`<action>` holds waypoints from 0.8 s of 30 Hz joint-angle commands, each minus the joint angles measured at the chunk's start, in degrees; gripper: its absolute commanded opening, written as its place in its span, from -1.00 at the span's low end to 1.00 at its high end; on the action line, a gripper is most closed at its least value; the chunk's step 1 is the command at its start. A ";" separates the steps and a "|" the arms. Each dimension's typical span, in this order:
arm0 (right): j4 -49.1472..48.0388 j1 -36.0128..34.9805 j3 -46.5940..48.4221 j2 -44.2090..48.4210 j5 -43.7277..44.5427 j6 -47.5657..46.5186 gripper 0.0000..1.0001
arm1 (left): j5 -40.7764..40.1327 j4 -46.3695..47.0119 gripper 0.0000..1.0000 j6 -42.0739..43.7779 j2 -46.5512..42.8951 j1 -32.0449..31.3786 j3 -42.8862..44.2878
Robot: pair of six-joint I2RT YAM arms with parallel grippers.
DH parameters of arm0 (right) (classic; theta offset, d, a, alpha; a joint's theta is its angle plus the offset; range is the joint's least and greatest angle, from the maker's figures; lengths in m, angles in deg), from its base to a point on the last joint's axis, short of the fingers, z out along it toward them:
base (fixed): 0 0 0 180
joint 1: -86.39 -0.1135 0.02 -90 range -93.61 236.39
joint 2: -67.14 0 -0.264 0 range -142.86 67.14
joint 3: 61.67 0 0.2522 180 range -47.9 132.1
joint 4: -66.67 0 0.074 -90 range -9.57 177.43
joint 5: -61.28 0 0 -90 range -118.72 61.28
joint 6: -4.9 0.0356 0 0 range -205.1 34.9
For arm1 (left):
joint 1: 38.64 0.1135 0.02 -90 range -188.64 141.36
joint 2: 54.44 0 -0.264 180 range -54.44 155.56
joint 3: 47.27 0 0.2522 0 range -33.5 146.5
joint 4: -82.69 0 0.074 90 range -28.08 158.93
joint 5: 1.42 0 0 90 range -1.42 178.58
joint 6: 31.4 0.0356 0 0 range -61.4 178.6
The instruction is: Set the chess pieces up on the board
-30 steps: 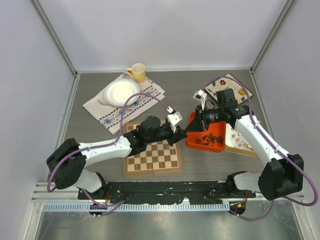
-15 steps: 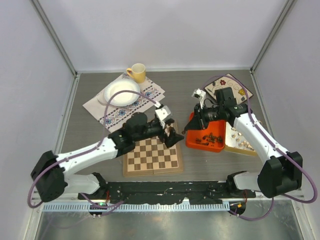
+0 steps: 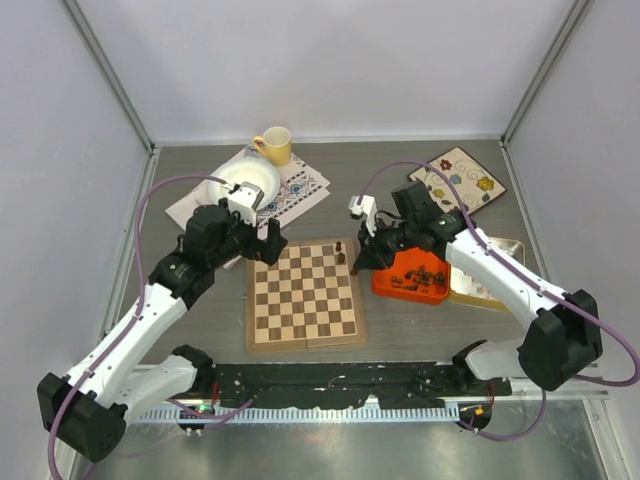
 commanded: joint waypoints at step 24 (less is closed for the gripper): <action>-13.45 -15.03 2.86 -13.05 26.53 0.57 -0.91 | -23.38 -11.20 0.99 4.37 -4.45 1.11 -5.03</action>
